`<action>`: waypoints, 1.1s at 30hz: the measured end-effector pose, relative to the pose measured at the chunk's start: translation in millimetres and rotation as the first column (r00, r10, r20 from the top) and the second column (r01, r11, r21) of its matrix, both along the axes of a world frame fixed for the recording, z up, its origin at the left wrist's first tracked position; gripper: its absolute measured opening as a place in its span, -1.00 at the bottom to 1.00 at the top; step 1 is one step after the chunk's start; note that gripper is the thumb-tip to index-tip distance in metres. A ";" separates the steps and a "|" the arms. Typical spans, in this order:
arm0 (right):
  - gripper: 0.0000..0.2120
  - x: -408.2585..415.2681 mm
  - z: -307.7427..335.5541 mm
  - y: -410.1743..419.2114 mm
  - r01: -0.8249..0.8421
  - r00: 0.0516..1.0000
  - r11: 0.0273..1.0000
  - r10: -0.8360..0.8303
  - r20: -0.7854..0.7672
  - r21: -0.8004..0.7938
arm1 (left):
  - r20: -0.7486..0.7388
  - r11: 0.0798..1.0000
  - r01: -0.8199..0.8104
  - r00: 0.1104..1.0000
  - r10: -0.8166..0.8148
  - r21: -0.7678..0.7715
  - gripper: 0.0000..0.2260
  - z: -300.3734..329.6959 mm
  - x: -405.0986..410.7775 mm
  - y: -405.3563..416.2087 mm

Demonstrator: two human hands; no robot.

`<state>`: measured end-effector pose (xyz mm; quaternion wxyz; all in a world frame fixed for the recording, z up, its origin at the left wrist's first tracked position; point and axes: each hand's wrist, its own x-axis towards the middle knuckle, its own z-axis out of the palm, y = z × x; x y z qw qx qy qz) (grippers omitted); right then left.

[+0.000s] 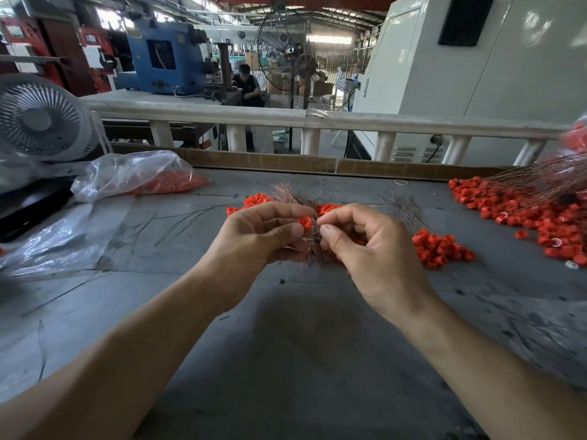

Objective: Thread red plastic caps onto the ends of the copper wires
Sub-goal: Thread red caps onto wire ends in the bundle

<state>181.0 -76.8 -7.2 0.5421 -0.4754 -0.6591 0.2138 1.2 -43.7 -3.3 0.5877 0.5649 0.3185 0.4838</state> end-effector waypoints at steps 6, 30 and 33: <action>-0.86 -1.0 -1.0 2.3 -0.007 1.000 1.000 0.007 0.007 0.006 | 0.032 0.998 0.054 0.998 -0.053 -0.027 -0.73 -0.4 0.1 0.4; -0.86 1.1 -2.2 1.4 -0.007 0.999 1.000 0.007 0.052 -0.007 | -0.105 0.991 -0.010 0.994 0.024 0.133 -0.74 -5.0 -0.2 2.6; -0.86 1.2 -2.9 2.1 0.011 0.999 1.000 -0.011 0.039 -0.005 | -0.094 0.994 0.003 0.996 0.008 0.112 -0.71 -5.7 -1.4 2.8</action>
